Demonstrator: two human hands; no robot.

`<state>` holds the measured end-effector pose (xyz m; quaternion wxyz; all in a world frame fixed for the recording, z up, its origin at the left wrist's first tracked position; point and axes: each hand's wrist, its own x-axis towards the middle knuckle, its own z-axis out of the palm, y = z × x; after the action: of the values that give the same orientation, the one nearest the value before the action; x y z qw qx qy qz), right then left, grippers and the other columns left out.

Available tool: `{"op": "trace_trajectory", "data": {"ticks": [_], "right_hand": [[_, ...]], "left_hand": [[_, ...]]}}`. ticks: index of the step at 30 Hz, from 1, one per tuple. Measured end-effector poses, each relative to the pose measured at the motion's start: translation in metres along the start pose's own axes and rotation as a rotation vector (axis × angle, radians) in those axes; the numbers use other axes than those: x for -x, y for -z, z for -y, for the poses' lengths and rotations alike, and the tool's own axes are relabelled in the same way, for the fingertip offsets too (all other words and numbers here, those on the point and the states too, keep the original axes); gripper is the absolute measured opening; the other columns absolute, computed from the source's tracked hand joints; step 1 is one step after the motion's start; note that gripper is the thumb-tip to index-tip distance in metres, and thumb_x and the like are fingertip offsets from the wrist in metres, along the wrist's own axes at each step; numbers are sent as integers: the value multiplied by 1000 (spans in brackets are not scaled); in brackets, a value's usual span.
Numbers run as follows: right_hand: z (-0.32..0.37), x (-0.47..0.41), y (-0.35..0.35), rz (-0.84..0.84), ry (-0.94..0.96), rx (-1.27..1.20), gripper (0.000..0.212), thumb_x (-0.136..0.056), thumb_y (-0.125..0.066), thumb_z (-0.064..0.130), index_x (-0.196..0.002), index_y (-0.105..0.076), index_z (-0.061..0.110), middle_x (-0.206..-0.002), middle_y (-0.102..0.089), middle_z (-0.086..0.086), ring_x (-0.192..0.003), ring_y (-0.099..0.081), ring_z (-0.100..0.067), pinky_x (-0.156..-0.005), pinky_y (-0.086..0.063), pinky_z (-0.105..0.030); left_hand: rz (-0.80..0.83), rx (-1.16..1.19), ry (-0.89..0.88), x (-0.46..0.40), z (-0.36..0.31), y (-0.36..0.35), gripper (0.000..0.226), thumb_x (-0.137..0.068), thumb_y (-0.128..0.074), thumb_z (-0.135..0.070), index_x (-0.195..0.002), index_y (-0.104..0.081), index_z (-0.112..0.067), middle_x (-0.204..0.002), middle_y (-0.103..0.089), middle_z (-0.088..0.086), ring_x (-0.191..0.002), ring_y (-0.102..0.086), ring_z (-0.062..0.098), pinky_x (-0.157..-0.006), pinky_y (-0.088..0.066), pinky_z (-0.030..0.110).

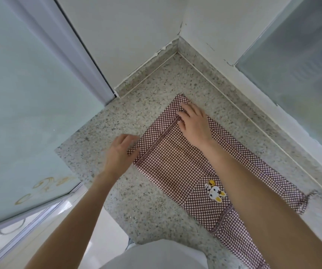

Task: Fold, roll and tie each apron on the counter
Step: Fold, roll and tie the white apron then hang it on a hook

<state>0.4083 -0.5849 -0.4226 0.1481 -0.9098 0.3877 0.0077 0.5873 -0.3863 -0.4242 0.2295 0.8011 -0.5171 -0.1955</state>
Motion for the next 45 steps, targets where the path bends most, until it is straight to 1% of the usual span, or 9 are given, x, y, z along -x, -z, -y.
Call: {"op": "trace_trajectory", "data": {"ticks": [5,10,15,22,29,34,38,42,45], "right_hand": [[-9,7,-6,287,-34,97,65,-98,-24,51,-150,1,21,-158,9,1,-144,14,-18,-116,9,-48],[8,39,16,40,-54,-167,52,-98,-39,38,-146,-30,18,-156,-19,-2,-144,-10,-23,-117,-5,-48],[18,179,16,-343,-353,-310,22,-91,-52,17,-109,-65,16,-110,-65,1,-109,-54,-20,-99,-41,-39],[-2,371,1,-522,-971,-157,20,-78,-64,0,-95,-69,10,-85,-69,-9,-81,-59,-32,-74,-49,-42],[-41,504,-25,-337,-1484,-99,41,-83,-67,21,-119,-56,4,-118,-57,-22,-108,-49,-43,-92,-39,-51],[-74,544,-36,-220,-1298,-49,62,-80,-69,30,-131,-45,5,-133,-48,-21,-128,-38,-40,-110,-26,-52],[-99,558,-28,-175,-1157,-73,42,-87,-57,18,-127,-46,11,-122,-58,-16,-118,-50,-35,-102,-33,-43],[-113,562,-17,-191,-1146,-165,29,-92,-44,14,-120,-46,11,-108,-61,-13,-97,-58,-32,-70,-44,-38],[-123,567,-13,-243,-1161,-275,28,-96,-41,16,-123,-46,10,-108,-60,-13,-84,-60,-34,-61,-40,-35]], "left_hand": [[80,-148,-5,1,-1,-8,34,-79,-72,-22,-113,-65,-23,-116,-60,1,-106,-51,24,-92,-46,45],[3,-168,-66,2,-28,-13,28,-79,-70,-18,-107,-66,-20,-115,-56,5,-104,-48,26,-87,-44,39],[199,-117,-423,8,-87,-38,23,-82,-63,-16,-104,-66,-22,-109,-62,0,-105,-52,24,-94,-44,42],[623,-181,-742,54,-189,-94,27,-91,-53,-30,-115,-60,-23,-112,-62,-5,-107,-52,18,-93,-39,31],[926,-264,-804,148,-277,-163,40,-88,-53,-52,-107,-59,-18,-93,-66,-4,-86,-61,15,-72,-50,32],[786,-469,-731,185,-324,-203,44,-81,-56,-59,-97,-60,-19,-88,-65,-3,-86,-60,18,-74,-48,33],[813,-535,-669,185,-337,-219,25,-78,-67,-38,-98,-65,-23,-95,-68,-5,-94,-62,18,-79,-51,34],[973,15,-336,178,-364,-214,18,-81,-70,-22,-96,-67,-15,-84,-70,-5,-77,-68,13,-81,-55,34],[911,313,-301,175,-417,-213,17,-85,-67,-17,-100,-64,-11,-85,-66,-5,-81,-67,16,-84,-55,36]]}}
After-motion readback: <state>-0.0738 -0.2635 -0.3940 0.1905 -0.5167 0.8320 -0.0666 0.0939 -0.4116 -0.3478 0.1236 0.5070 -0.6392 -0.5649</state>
